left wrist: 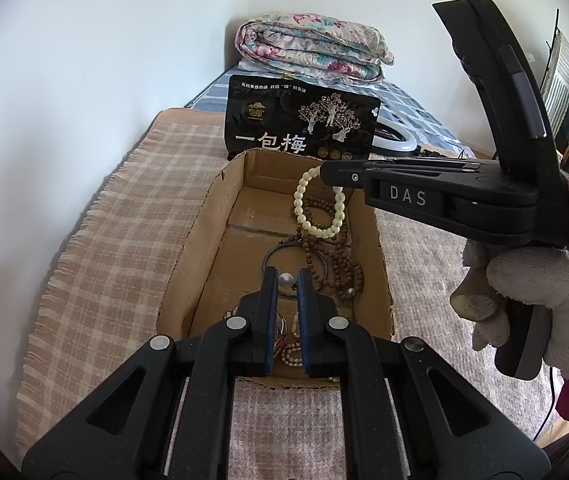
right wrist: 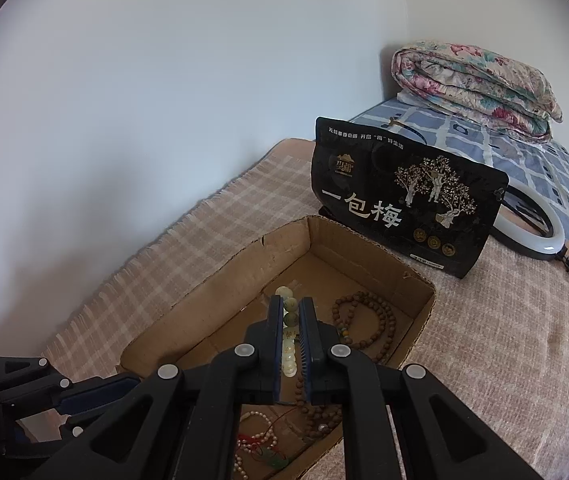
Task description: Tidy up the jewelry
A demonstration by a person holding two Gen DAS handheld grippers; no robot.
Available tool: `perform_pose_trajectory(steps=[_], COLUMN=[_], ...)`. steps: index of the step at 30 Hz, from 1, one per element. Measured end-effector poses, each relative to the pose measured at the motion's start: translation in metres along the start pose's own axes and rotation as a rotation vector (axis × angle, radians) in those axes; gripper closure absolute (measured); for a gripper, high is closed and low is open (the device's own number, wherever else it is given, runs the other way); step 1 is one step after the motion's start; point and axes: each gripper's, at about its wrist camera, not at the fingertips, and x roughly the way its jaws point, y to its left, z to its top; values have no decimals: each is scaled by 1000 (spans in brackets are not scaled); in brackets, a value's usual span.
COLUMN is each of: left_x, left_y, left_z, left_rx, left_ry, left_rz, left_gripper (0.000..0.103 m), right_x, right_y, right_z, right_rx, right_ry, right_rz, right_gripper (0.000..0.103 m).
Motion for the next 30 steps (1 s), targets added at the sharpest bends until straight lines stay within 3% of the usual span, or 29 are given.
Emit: perform_pose_trajectory(steps=[1,3,4,6,7,9,12,17,30], left_x=[0,1,1,0,-1,-2,-2,-1,-5], left_y=[0,0,0,0,0,-1,-2,-2,-7], left_z=[0,0,-1,-1,-1,-1,0,1,0], left_rx=[1,6,9,7,7,15,12,10,26], left_ry=[1,2,4,-6,-17,-21,-19,-11,-16], left_rz=[0,9,11,16,19,28,38,49,49], left_gripper=[95,92,85,49,46,45,31,28,27], right_x=[0,-1,-2,-2,-2,-3,-6,-8,-21], right_y=[0,1,2,2,2,2,0,-2,-4], right_z=[0,0,0,0,0,0,0,2,1], right_rx=[1,2,-1,-1,1,8,20,36,49], right_ry=[-1,-6,-13,-7,-4,-12,-31,-30,-43], right_rz=[3,2,-5,-8,-9,-29,-51,-77,-93], right_gripper=[96,76,73,68,64,34,15,0,0])
